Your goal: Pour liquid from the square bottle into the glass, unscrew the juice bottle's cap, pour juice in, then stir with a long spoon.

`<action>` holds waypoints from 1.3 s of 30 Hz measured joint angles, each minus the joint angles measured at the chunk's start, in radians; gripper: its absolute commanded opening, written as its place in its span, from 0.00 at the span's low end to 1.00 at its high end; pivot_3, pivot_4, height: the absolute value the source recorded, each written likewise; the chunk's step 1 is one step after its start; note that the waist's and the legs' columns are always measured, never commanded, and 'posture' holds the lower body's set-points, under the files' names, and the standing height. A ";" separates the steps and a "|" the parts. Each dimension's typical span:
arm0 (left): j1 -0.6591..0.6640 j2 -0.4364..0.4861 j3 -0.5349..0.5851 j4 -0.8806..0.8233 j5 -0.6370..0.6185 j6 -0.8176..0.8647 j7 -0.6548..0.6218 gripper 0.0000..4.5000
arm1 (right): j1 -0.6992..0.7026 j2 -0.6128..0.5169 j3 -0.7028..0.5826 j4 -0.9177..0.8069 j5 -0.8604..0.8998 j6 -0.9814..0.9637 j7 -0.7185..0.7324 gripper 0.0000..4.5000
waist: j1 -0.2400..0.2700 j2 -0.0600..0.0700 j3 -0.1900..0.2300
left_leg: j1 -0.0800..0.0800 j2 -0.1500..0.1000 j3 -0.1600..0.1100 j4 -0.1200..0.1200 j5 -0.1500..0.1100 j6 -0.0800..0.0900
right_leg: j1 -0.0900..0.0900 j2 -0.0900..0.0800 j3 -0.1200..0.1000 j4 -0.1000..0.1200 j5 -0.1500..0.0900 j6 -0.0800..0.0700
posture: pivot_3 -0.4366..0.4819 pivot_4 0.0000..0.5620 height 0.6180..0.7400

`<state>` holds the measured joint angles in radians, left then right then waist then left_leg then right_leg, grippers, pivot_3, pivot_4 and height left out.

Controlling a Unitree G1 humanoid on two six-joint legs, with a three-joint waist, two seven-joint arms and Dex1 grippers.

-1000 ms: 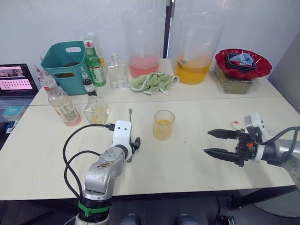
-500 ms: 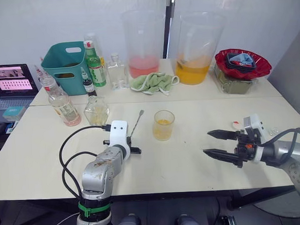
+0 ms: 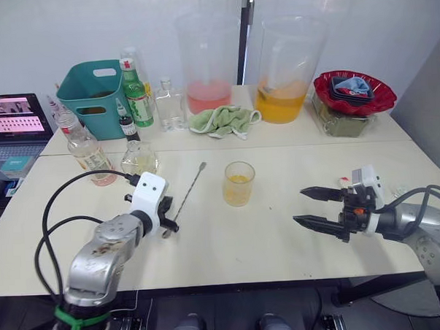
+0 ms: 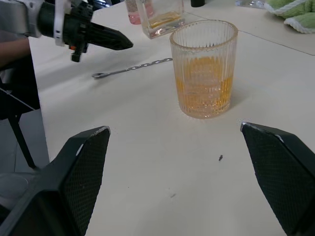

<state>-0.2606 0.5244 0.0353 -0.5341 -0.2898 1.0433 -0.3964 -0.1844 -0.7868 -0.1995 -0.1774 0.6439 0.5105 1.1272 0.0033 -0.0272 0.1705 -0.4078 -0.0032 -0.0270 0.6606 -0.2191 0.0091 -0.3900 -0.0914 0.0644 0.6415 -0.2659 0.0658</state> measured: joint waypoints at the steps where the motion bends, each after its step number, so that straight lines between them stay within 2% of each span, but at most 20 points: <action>1: -0.001 0.005 0.012 0.001 -0.011 -0.005 -0.016 0.00 | -0.003 0.006 0.003 0.002 -0.004 -0.003 -0.001 1.00 | 0.000 0.000 0.000 | 0.000 0.000 0.000 0.000 0.000 0.000 | 0.000 0.000 0.000 0.000 0.000 0.000 | 0.48 0.27 1.00; 3: -0.009 0.017 0.035 0.026 -0.029 -0.027 -0.037 0.00 | -0.005 0.024 0.019 0.014 -0.016 -0.015 -0.007 1.00 | 0.000 0.000 0.000 | 0.001 0.000 0.000 0.000 0.000 0.000 | 0.001 0.000 0.000 0.000 0.000 0.000 | 0.48 0.27 1.00; 6: -0.030 -0.012 0.059 0.075 -0.034 -0.030 -0.024 0.18 | 0.001 0.032 0.032 0.025 -0.033 -0.026 -0.009 1.00 | 0.002 0.000 0.000 | 0.001 0.000 0.000 0.000 0.000 0.000 | 0.001 0.000 0.000 0.000 0.000 0.000 | 0.48 0.27 1.00; 10: -0.083 -0.093 0.064 0.120 -0.047 0.004 0.024 0.47 | 0.006 0.032 0.031 0.028 -0.034 -0.034 -0.006 1.00 | 0.006 -0.001 0.000 | 0.000 0.000 0.000 0.000 0.000 0.000 | 0.000 0.000 0.000 0.000 0.000 0.000 | 0.48 0.27 1.00; 11: -0.096 -0.099 0.060 0.128 -0.047 0.012 0.033 0.56 | 0.011 0.032 0.030 0.028 -0.033 -0.036 -0.005 1.00 | 0.006 -0.001 0.000 | 0.000 0.000 0.000 0.000 0.000 0.000 | 0.000 0.000 0.000 0.000 0.000 0.000 | 0.48 0.27 1.00; 14: -0.132 -0.101 0.037 0.164 -0.042 0.037 0.054 0.77 | 0.020 0.032 0.027 0.028 -0.033 -0.045 -0.005 1.00 | 0.005 -0.001 0.000 | 0.000 -0.001 0.000 0.000 0.000 0.000 | 0.000 0.001 0.000 0.001 0.000 0.000 | 0.48 0.27 1.00; 21: -0.154 -0.058 -0.079 0.235 0.003 0.063 0.060 0.77 | 0.041 0.035 0.022 0.023 -0.033 -0.060 -0.026 1.00 | 0.003 -0.001 0.000 | 0.000 -0.001 0.000 0.000 0.000 0.000 | 0.000 0.001 0.000 0.001 0.000 0.000 | 0.48 0.27 1.00; 25: -0.165 -0.062 -0.095 0.244 0.011 0.076 0.062 0.77 | 0.041 0.036 0.022 0.018 -0.033 -0.061 -0.043 1.00 | 0.005 -0.001 0.000 | 0.001 -0.001 0.000 0.000 0.000 0.000 | 0.000 0.000 0.000 0.001 0.000 0.000 | 0.48 0.27 1.00; 28: -0.173 -0.065 -0.095 0.265 0.015 0.066 0.062 0.59 | 0.039 0.038 0.023 0.017 -0.033 -0.061 -0.050 1.00 | 0.006 0.000 0.000 | 0.001 -0.001 0.000 0.000 0.000 0.000 | 0.001 0.000 0.000 0.001 0.000 0.000 | 0.48 0.27 1.00; 29: -0.173 -0.063 -0.094 0.271 0.017 0.065 0.063 0.52 | 0.039 0.038 0.023 0.017 -0.033 -0.061 -0.051 1.00 | 0.006 0.000 0.000 | 0.002 -0.001 0.000 0.000 0.000 0.000 | 0.001 0.000 0.000 0.001 0.000 0.000 | 0.48 0.27 1.00; 30: -0.173 -0.057 -0.094 0.273 0.021 0.062 0.063 0.41 | 0.039 0.038 0.023 0.015 -0.033 -0.061 -0.054 1.00 | 0.006 0.000 0.000 | 0.002 -0.001 0.000 0.000 0.000 0.000 | 0.001 0.000 0.000 0.001 0.000 0.000 | 0.48 0.27 1.00; 36: -0.163 -0.023 -0.117 0.263 0.031 0.057 0.045 0.00 | 0.039 0.038 0.023 -0.001 -0.033 -0.061 -0.066 1.00 | 0.006 0.001 0.000 | 0.002 0.000 0.000 0.000 0.000 0.000 | 0.001 0.000 0.000 0.001 0.000 0.000 | 0.48 0.27 1.00; 39: -0.154 -0.012 -0.118 0.254 0.032 0.049 0.034 0.00 | 0.039 0.038 0.024 -0.006 -0.033 -0.061 -0.067 1.00 | 0.006 0.001 0.000 | 0.002 0.000 0.000 0.000 0.000 0.000 | 0.001 0.000 0.000 0.001 0.000 0.000 | 0.48 0.27 1.00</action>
<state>-0.4143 0.5125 -0.0831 -0.2803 -0.2574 1.0923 -0.3627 -0.1454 -0.7485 -0.1757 -0.1838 0.6108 0.4495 1.0604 0.0091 -0.0266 0.1701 -0.4062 -0.0036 -0.0272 0.6607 -0.2191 0.0091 -0.3889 -0.0914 0.0644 0.6424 -0.2658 0.0659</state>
